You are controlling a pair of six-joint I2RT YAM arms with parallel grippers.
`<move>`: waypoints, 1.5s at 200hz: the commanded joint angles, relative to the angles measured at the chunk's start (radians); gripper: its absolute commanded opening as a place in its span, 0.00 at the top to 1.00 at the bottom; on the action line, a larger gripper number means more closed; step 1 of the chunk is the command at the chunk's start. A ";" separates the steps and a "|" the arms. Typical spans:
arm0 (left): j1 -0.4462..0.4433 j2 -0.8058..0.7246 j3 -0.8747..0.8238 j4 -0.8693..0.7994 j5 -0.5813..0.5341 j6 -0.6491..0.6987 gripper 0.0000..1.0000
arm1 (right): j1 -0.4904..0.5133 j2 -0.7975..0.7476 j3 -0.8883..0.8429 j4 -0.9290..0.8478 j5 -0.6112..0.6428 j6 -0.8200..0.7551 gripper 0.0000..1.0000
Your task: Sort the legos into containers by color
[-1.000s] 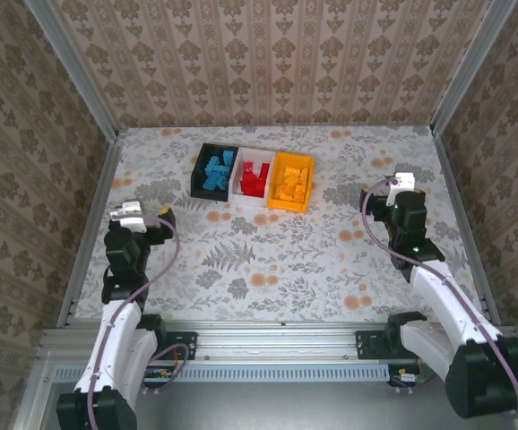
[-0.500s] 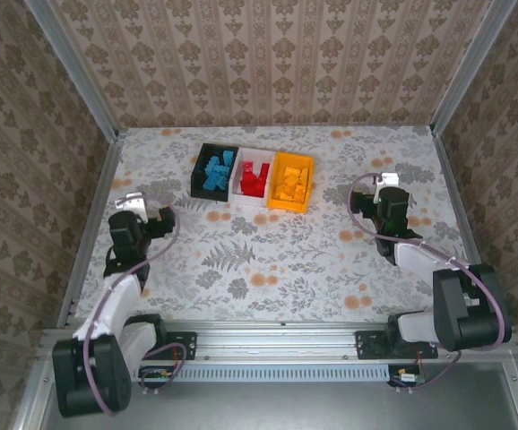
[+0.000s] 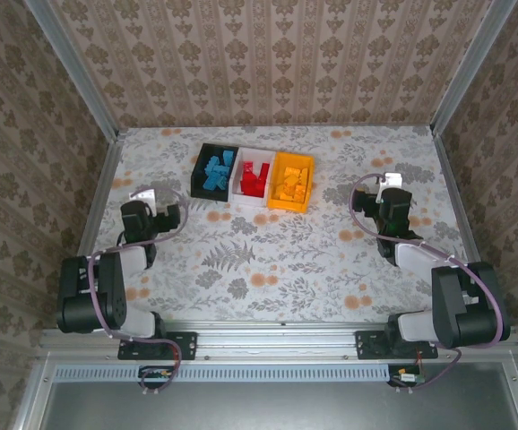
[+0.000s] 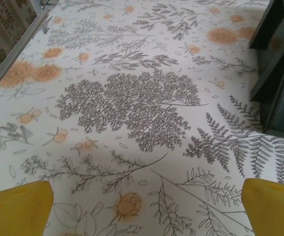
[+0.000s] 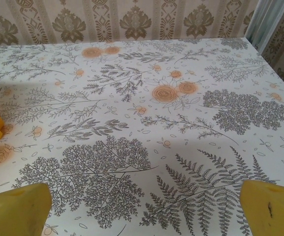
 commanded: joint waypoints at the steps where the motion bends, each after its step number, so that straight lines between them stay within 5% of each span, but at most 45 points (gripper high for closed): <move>1: -0.025 0.022 -0.012 0.148 -0.023 0.044 0.00 | -0.006 0.002 -0.007 0.007 0.026 0.038 0.00; 36: -0.039 0.092 -0.067 0.316 -0.051 0.049 0.00 | -0.004 0.030 -0.013 0.036 0.050 0.041 0.00; 164: -0.039 0.092 -0.056 0.293 -0.103 0.030 0.00 | -0.003 0.100 -0.252 0.551 0.053 0.011 0.00; 204: -0.050 0.092 -0.050 0.282 -0.117 0.039 0.00 | -0.006 0.103 -0.229 0.514 0.043 0.014 0.00; 257: -0.067 0.095 -0.039 0.263 -0.134 0.057 0.00 | -0.029 0.147 -0.060 0.238 -0.014 0.020 0.00; 300: -0.069 0.096 -0.038 0.263 -0.139 0.058 0.00 | -0.028 0.145 -0.062 0.241 -0.021 0.018 0.00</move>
